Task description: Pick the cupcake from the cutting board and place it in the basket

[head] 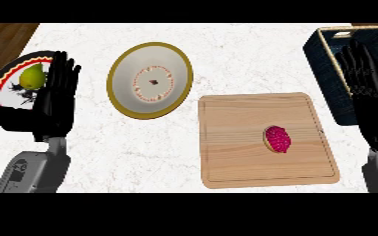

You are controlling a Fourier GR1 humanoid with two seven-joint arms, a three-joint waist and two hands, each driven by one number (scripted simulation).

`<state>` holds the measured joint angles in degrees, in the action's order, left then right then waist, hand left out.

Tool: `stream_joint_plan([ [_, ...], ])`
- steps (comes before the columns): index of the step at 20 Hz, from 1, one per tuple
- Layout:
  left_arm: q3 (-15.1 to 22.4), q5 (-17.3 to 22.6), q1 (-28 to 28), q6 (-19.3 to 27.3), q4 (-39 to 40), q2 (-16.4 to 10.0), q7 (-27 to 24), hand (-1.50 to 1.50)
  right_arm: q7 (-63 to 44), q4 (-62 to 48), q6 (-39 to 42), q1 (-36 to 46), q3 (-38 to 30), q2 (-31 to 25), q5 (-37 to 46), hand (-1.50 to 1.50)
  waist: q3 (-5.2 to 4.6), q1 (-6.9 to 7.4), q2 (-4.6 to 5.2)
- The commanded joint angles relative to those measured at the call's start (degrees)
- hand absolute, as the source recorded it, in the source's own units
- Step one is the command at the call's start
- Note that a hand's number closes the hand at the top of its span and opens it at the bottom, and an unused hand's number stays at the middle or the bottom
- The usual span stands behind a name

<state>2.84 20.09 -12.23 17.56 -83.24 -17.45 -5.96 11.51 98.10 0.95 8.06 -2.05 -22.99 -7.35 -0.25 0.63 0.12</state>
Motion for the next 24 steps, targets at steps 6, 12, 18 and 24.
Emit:
stream_joint_plan([
  [6,5.0,-6.3,7.4,2.1,-6.3,0.5,-0.1,0.00,-11.5,13.1,-14.7,-15.4,-2.8,8.3,2.7,1.50,0.18,-2.62,-0.84],
  [12,8.0,-5.7,6.5,-0.3,-8.1,1.3,2.9,0.00,-14.8,9.0,-28.2,-13.3,23.2,21.1,33.2,-1.50,0.05,0.20,-0.28],
  [18,7.9,-6.4,8.8,1.2,-8.4,1.7,2.4,0.00,-32.6,7.0,-35.6,-15.7,15.8,19.2,53.3,-1.50,-0.44,-1.74,-0.54],
  [24,8.4,-7.1,10.4,1.3,-9.4,1.6,2.0,0.00,-51.1,12.5,-21.2,-19.2,11.4,13.8,67.3,-1.50,-0.66,-2.25,-0.49],
])
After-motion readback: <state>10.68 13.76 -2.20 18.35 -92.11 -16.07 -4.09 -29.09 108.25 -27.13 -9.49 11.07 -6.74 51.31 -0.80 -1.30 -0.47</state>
